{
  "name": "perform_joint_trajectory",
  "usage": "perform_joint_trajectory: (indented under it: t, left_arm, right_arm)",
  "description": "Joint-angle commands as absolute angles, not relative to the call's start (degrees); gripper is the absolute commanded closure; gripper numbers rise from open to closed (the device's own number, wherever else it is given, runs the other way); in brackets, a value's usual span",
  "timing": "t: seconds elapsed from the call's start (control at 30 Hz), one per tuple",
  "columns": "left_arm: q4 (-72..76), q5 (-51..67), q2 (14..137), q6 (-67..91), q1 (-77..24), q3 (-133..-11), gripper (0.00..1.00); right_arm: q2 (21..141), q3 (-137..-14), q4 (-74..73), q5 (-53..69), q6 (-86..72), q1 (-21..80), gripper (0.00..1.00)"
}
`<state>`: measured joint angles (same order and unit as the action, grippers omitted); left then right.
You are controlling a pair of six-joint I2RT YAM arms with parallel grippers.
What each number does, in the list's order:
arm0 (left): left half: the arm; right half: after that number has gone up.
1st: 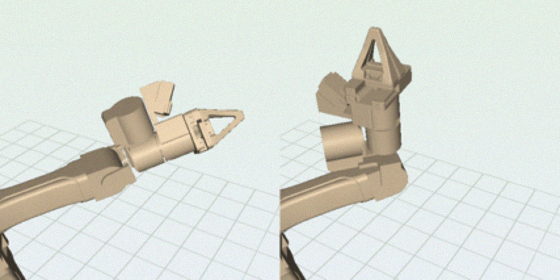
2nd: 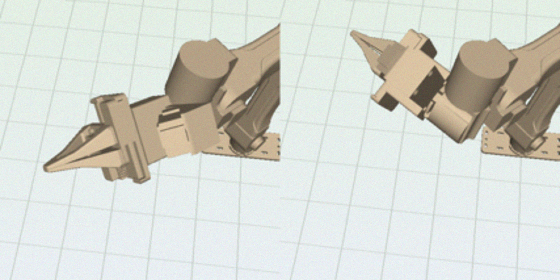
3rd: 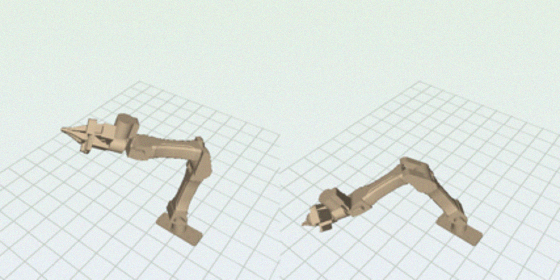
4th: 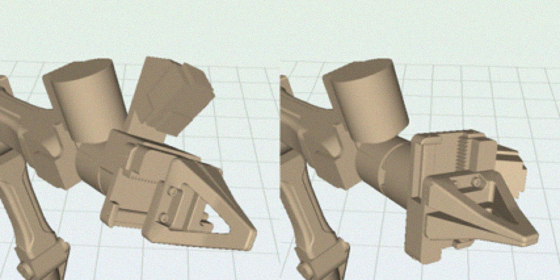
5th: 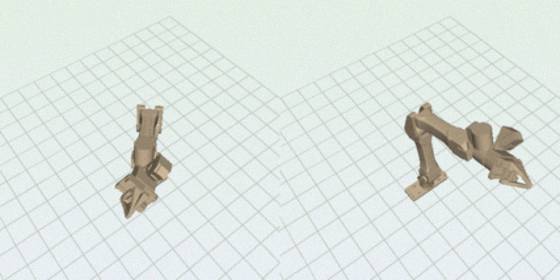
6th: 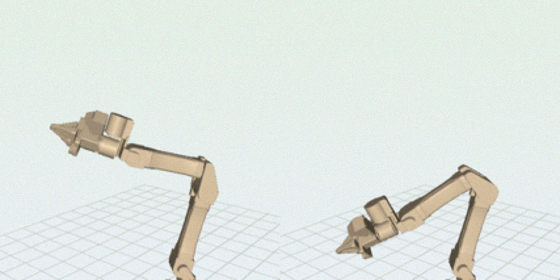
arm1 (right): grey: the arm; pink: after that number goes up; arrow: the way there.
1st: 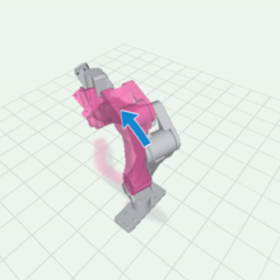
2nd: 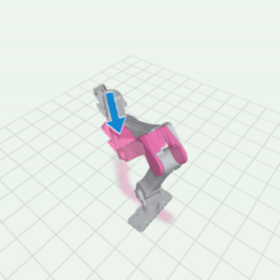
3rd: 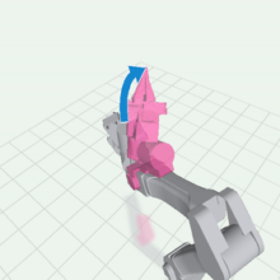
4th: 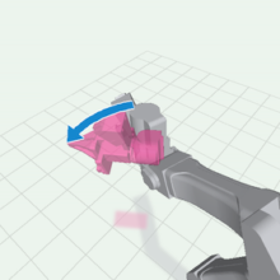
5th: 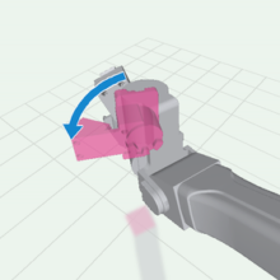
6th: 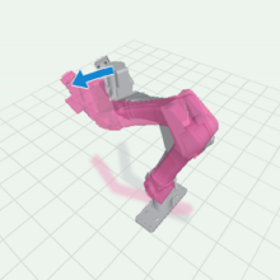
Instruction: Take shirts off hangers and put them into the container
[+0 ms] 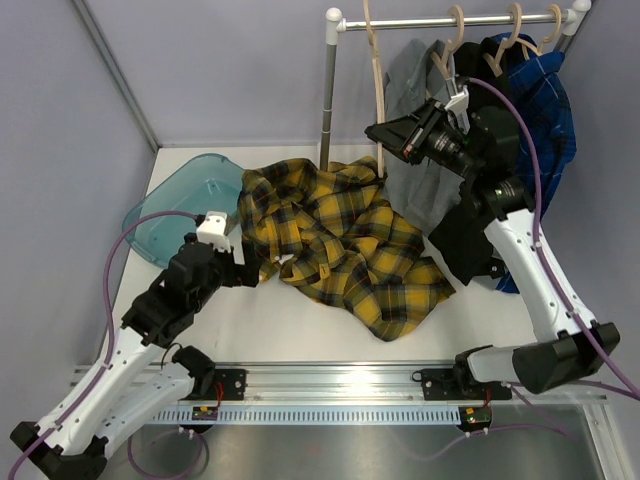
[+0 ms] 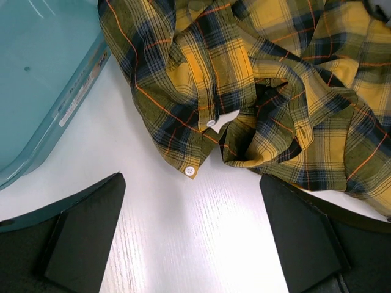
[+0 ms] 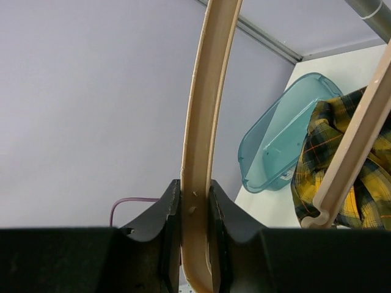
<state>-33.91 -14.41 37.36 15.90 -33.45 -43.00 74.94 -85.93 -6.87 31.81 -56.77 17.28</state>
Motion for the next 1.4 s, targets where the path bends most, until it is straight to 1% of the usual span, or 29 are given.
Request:
perform_joint_trajectory:
  t: [0.0, 0.33, 0.53, 0.77, 0.8, 0.9, 1.0, 1.03, 1.1, 1.13, 1.17, 1.23, 1.27, 1.33, 1.37]
  left_arm:
    - [-30.9, -15.6, 36.3, 14.9, -33.7, -43.0, 0.01]
    - [-31.1, -15.1, 36.6, 14.7, -33.7, -42.8, 0.01]
    - [-31.1, -15.4, 37.1, 14.6, -33.6, -42.8, 0.01]
    - [-31.1, -15.4, 37.3, 14.6, -33.6, -42.7, 0.01]
    - [-31.1, -15.3, 37.4, 14.5, -33.6, -42.7, 0.01]
    - [-31.2, -15.3, 37.8, 14.7, -33.6, -42.7, 0.01]
    - [-31.1, -15.3, 37.8, 14.9, -33.6, -42.6, 0.01]
    - [-31.1, -15.2, 37.8, 14.9, -33.6, -42.6, 0.01]
    - [-31.1, -15.0, 37.9, 14.9, -33.6, -42.6, 0.01]
    - [-31.1, -14.9, 38.1, 14.8, -33.6, -42.6, 0.01]
    - [-31.1, -14.7, 38.6, 14.8, -33.7, -42.6, 0.01]
    - [-30.9, -14.2, 39.4, 15.0, -33.6, -42.9, 0.01]
    - [-30.9, -14.1, 39.9, 15.0, -33.7, -43.5, 0.01]
    - [-30.9, -13.8, 42.5, 14.9, -33.7, -44.5, 0.01]
    - [-31.0, -13.5, 43.6, 15.2, -33.7, -45.8, 0.01]
  right_arm:
    - [78.0, -88.6, 3.6, 38.5, -61.5, 16.3, 1.00]
    - [84.1, -84.7, 15.8, 39.2, -67.4, 13.6, 1.00]
    - [85.9, -84.5, 14.5, 38.9, -67.1, 13.3, 1.00]
    - [84.2, -80.4, 13.0, 38.6, -66.9, 13.4, 1.00]
    - [83.8, -80.3, 12.4, 38.5, -66.7, 13.4, 0.99]
    - [83.0, -80.2, 10.3, 38.7, -65.4, 13.4, 0.93]
    - [81.9, -80.4, 7.4, 37.5, -62.8, 13.4, 0.84]
    - [81.2, -80.5, 5.6, 37.2, -61.3, 13.4, 0.73]
    - [80.4, -80.7, 3.3, 36.5, -59.5, 13.3, 0.61]
    - [80.1, -81.2, 2.0, 36.2, -57.5, 13.3, 0.52]
    - [78.9, -81.6, 0.7, 35.9, -56.3, 13.3, 0.35]
    - [77.7, -83.7, -6.1, 34.4, -51.6, 13.4, 0.20]
    - [76.4, -84.4, -8.2, 33.7, -49.9, 13.3, 0.09]
    - [74.5, -85.8, -13.9, 31.9, -44.8, 13.4, 0.02]
    - [72.5, -86.4, -15.9, 31.2, -43.0, 13.3, 0.01]
